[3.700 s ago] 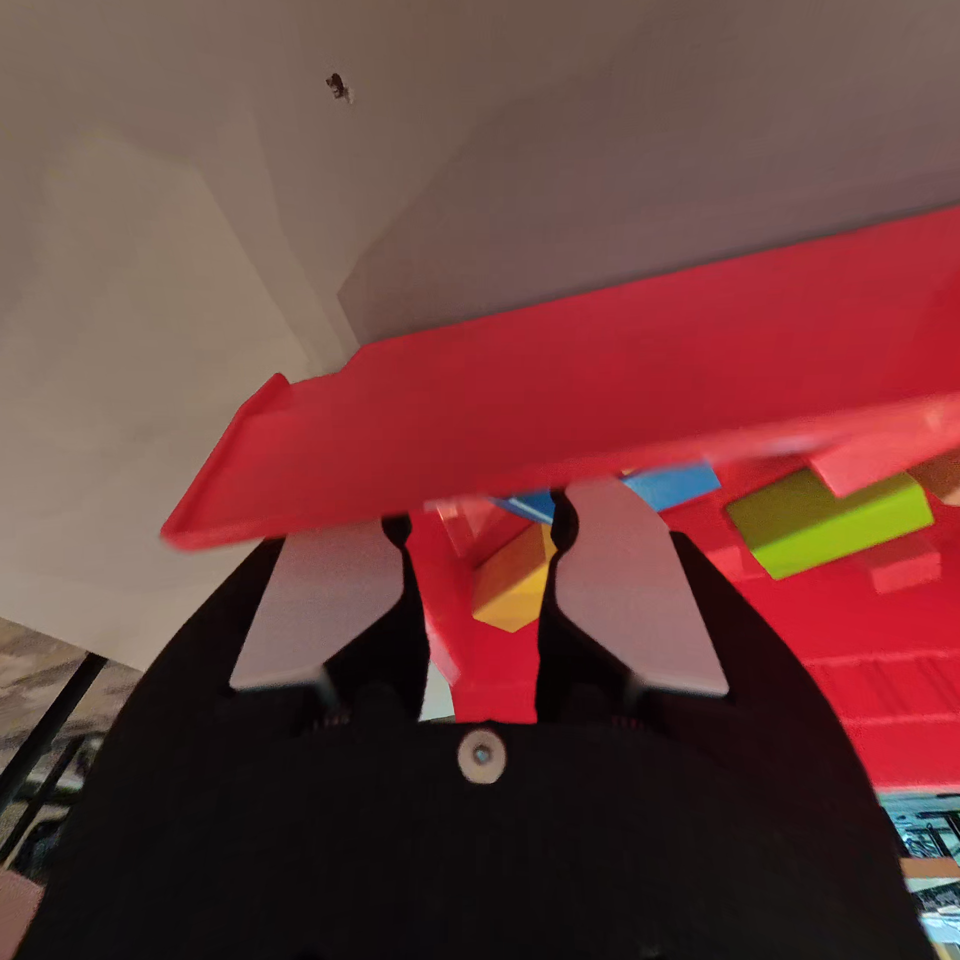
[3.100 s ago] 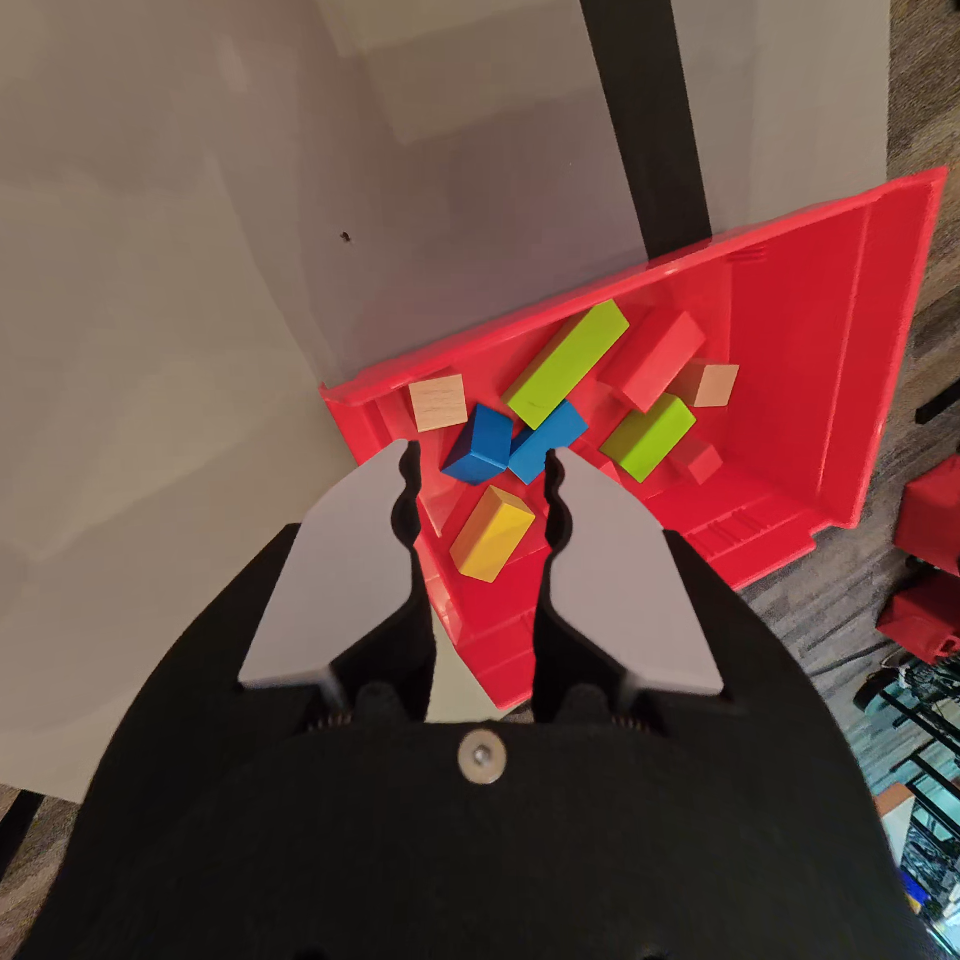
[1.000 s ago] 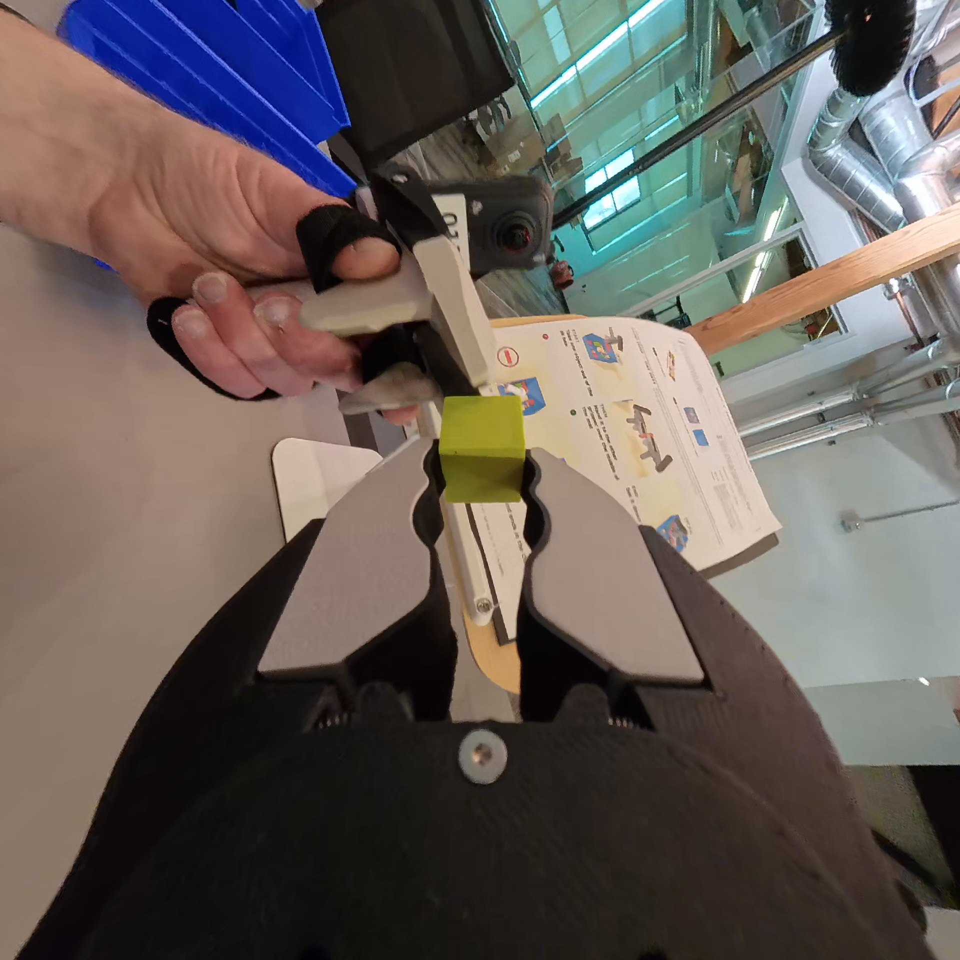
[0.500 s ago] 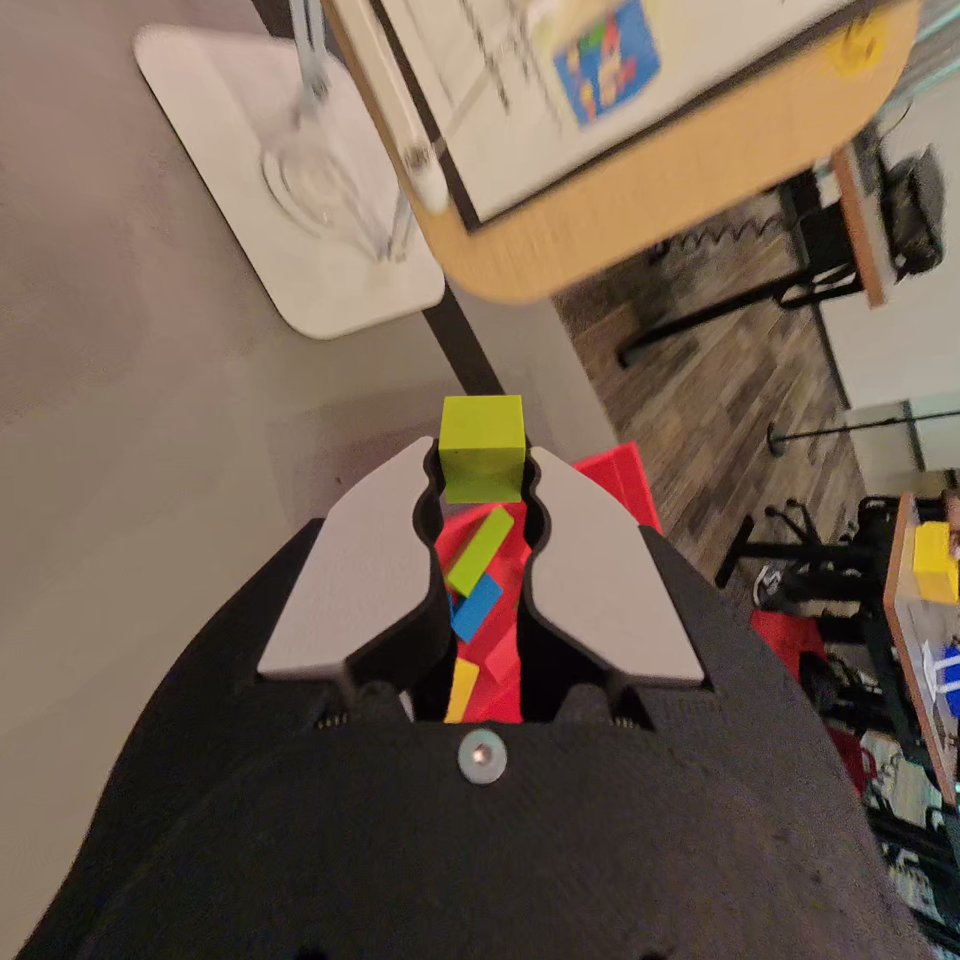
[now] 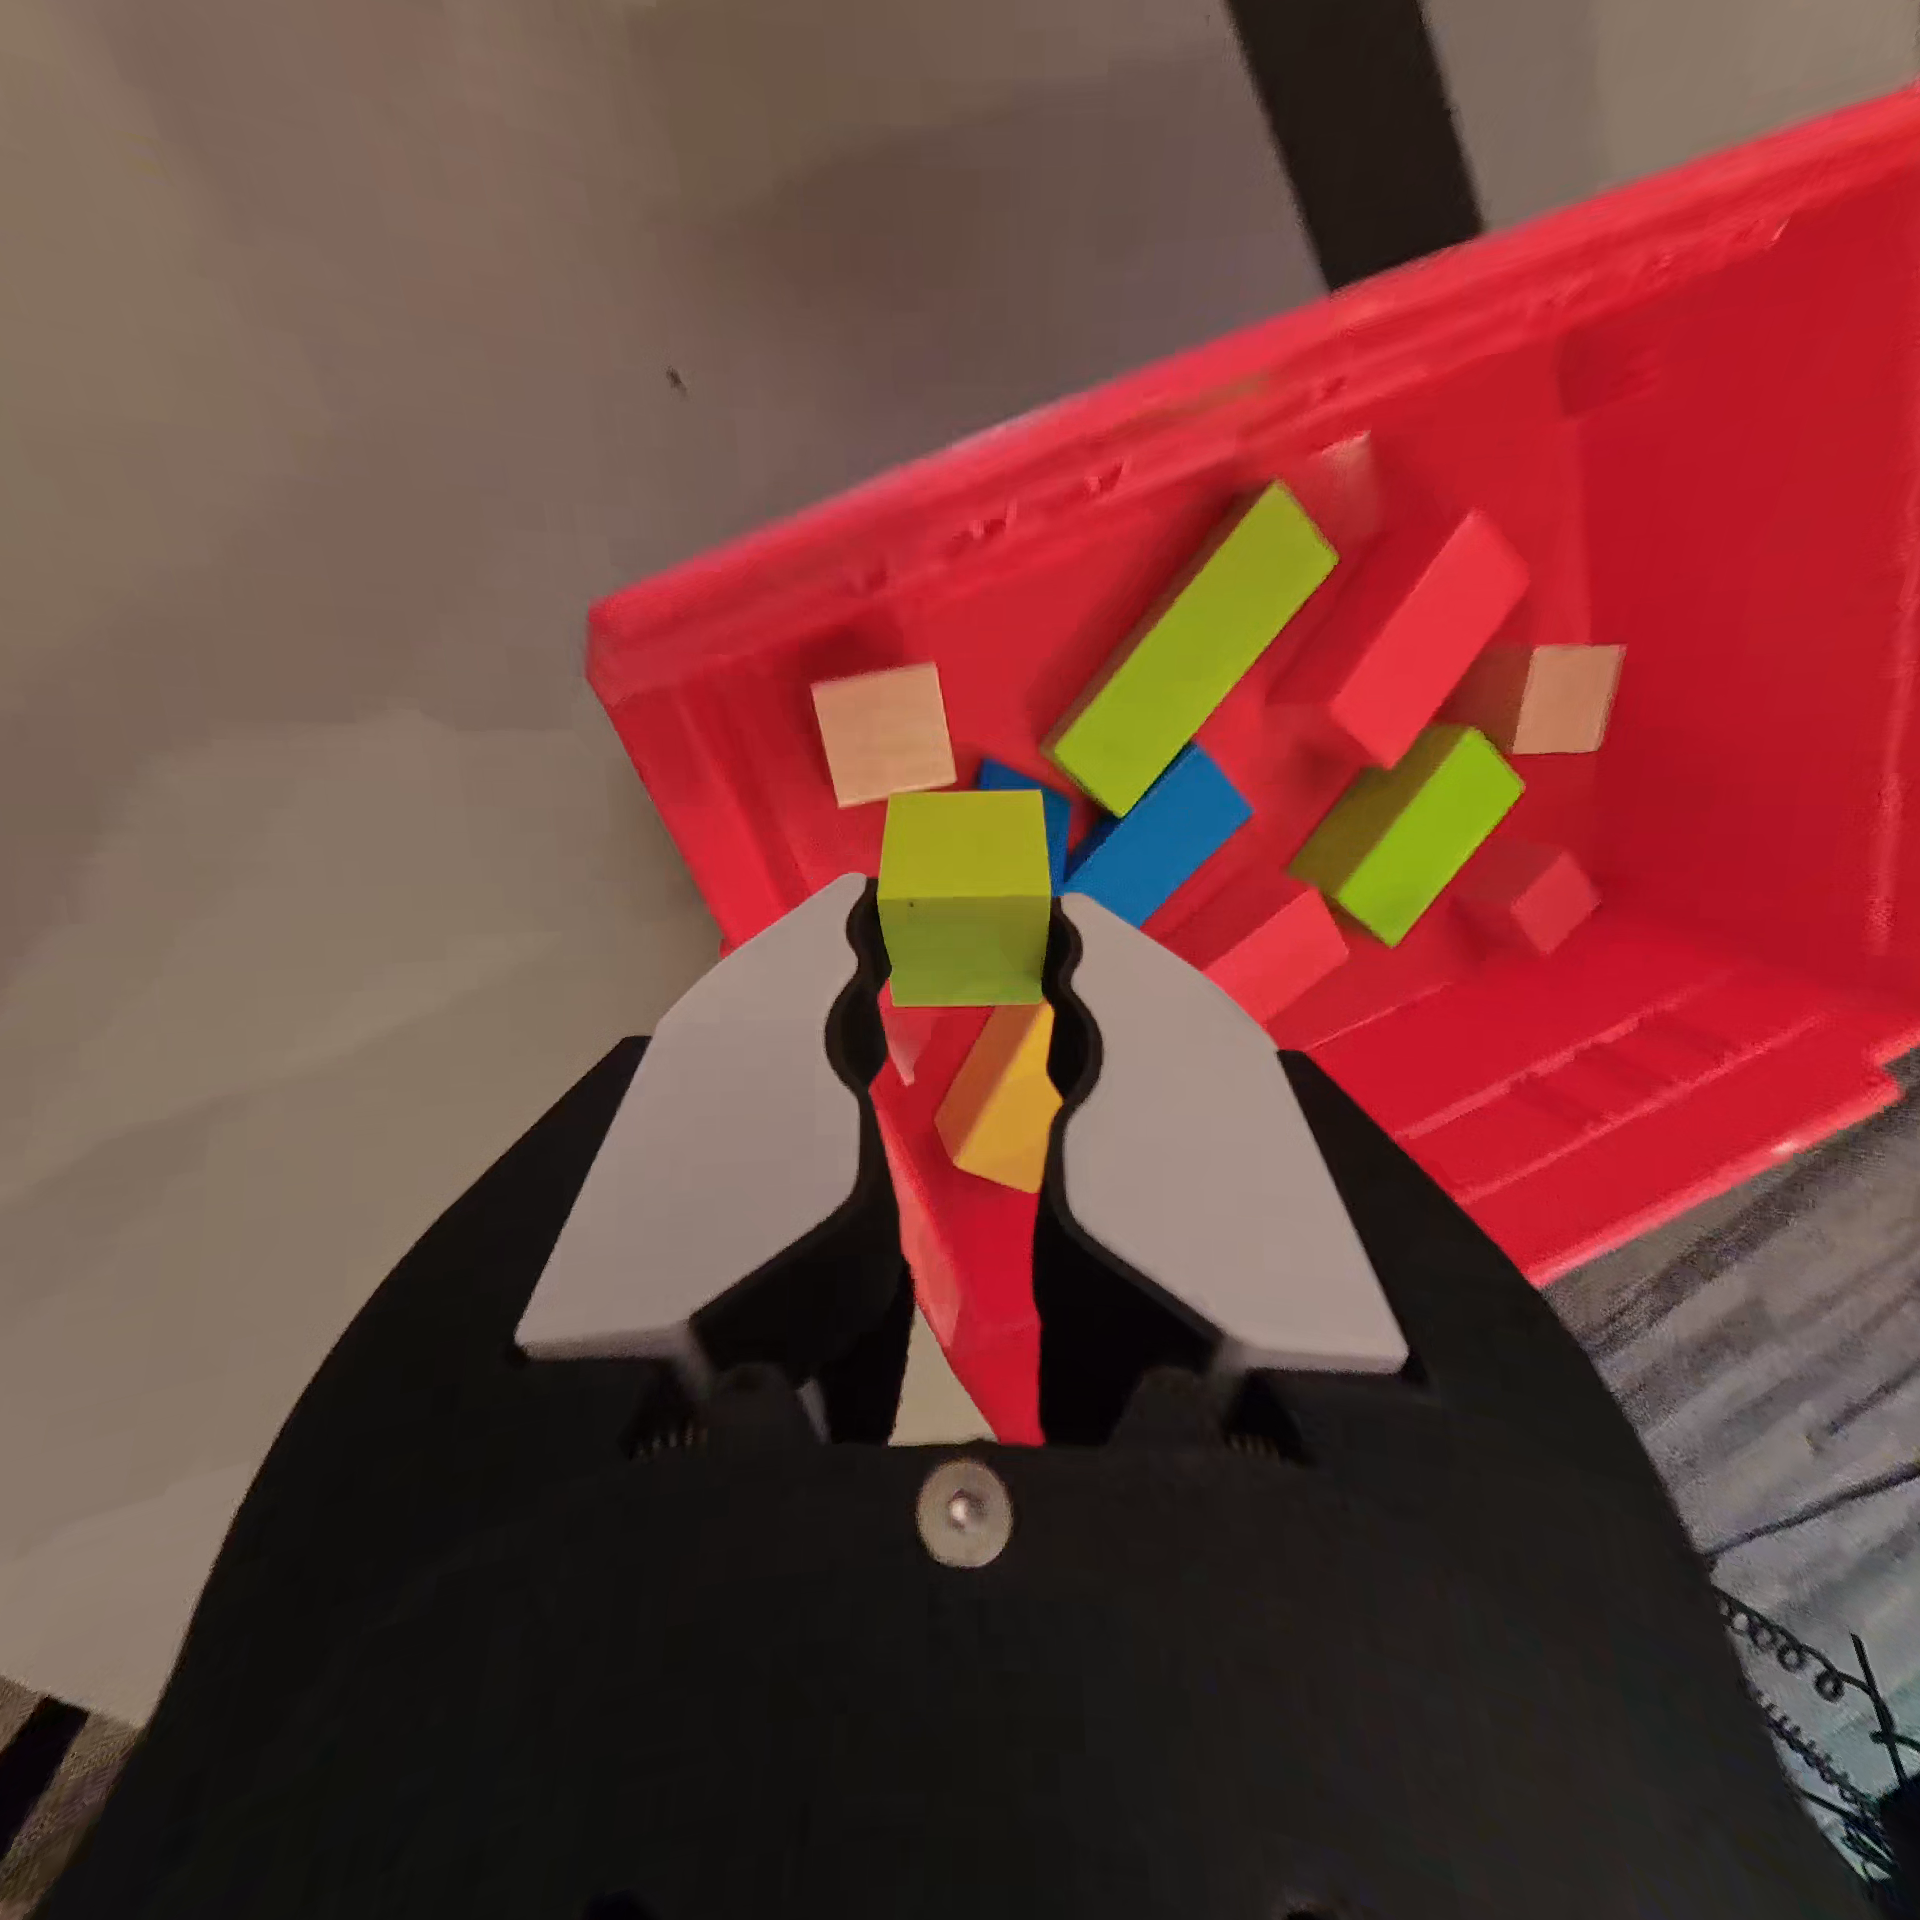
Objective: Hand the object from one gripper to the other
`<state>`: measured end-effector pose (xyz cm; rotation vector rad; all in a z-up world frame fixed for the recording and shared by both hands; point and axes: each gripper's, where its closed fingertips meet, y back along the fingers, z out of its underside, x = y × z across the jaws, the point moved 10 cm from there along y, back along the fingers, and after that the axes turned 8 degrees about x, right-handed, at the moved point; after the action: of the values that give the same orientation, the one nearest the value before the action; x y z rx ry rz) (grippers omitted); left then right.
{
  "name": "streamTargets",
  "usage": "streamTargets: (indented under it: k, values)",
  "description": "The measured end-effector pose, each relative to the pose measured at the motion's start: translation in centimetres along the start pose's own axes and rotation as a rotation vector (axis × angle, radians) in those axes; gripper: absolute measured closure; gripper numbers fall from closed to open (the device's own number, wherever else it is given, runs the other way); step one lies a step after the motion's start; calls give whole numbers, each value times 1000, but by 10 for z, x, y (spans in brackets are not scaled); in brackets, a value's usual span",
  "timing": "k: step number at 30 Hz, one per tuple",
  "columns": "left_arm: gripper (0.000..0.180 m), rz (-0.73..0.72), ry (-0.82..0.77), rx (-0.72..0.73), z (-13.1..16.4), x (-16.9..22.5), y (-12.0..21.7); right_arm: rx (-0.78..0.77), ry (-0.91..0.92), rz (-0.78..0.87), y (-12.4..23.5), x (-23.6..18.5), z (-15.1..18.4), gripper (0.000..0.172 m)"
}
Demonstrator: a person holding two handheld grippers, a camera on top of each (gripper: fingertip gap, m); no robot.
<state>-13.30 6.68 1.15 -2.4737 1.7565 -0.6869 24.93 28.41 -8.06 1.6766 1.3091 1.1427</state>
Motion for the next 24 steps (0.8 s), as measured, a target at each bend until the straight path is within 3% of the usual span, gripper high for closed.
streamTargets:
  k: [10, 18, 24]
  values:
    - [180, -1, -26, -32, 1, 2, -4, -251, 10, -174, -45, 7, 16, 145]
    - [180, -6, -30, -33, 0, 1, -3, -312, 9, -334, -69, 14, 9, 145]
    - [180, -24, -47, -49, -1, 1, -1, -386, 26, -356, -83, 13, 10, 145]
